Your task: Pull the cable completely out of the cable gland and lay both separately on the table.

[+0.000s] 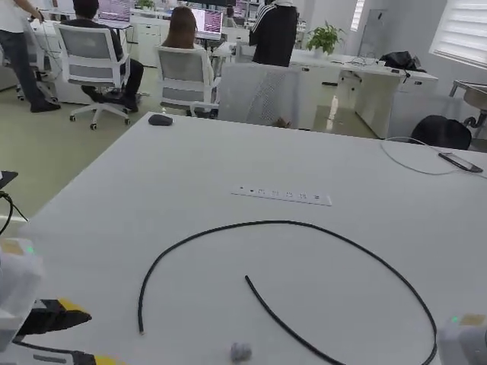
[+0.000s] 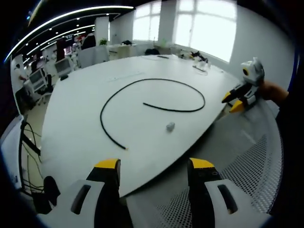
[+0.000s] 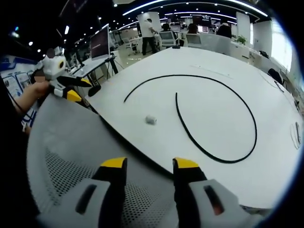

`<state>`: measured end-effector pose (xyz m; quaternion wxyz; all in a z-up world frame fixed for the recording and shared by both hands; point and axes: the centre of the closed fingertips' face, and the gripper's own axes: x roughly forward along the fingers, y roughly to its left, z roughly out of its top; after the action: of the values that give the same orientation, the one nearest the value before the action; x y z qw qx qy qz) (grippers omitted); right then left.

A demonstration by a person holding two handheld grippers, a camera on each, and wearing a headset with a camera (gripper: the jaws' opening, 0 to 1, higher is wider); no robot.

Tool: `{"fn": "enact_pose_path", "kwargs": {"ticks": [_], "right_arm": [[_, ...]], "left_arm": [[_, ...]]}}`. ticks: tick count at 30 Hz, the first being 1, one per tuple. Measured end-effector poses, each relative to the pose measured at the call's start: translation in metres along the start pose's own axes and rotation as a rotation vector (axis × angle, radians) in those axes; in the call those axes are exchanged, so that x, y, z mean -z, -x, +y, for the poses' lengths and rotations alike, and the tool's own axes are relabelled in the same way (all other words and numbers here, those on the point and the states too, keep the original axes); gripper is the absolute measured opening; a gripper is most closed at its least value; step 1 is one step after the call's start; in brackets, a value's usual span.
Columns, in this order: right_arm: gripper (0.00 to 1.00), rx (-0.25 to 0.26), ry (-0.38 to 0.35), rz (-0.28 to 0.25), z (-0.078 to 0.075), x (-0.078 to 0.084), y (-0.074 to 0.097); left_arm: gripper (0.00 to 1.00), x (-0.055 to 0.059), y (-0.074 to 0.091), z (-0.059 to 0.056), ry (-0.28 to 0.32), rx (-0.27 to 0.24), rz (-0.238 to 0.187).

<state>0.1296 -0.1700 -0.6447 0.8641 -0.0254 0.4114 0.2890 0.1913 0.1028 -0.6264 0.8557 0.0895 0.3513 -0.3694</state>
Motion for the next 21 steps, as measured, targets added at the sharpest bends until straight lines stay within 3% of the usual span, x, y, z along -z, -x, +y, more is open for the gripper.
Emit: {"fn": "enact_pose_path", "kwargs": {"ticks": [3,6,12,21], "right_arm": [[0.41,0.009,-0.005,0.002,-0.001,0.001,-0.001],[0.42,0.018,-0.021,-0.001,-0.004,0.003,-0.004],[0.43,0.035,-0.043,0.004,-0.009,0.007,-0.009],[0.43,0.048,-0.065,0.017,-0.013,0.012,-0.015]], "left_arm": [[0.58,0.007,0.0,0.006,0.076,-0.031,-0.029],[0.57,-0.002,0.0,0.01,0.178,-0.046,-0.122],[0.56,0.006,-0.012,0.005,0.179,-0.035,-0.093],[0.54,0.001,-0.012,0.004,0.19,-0.044,-0.098]]}}
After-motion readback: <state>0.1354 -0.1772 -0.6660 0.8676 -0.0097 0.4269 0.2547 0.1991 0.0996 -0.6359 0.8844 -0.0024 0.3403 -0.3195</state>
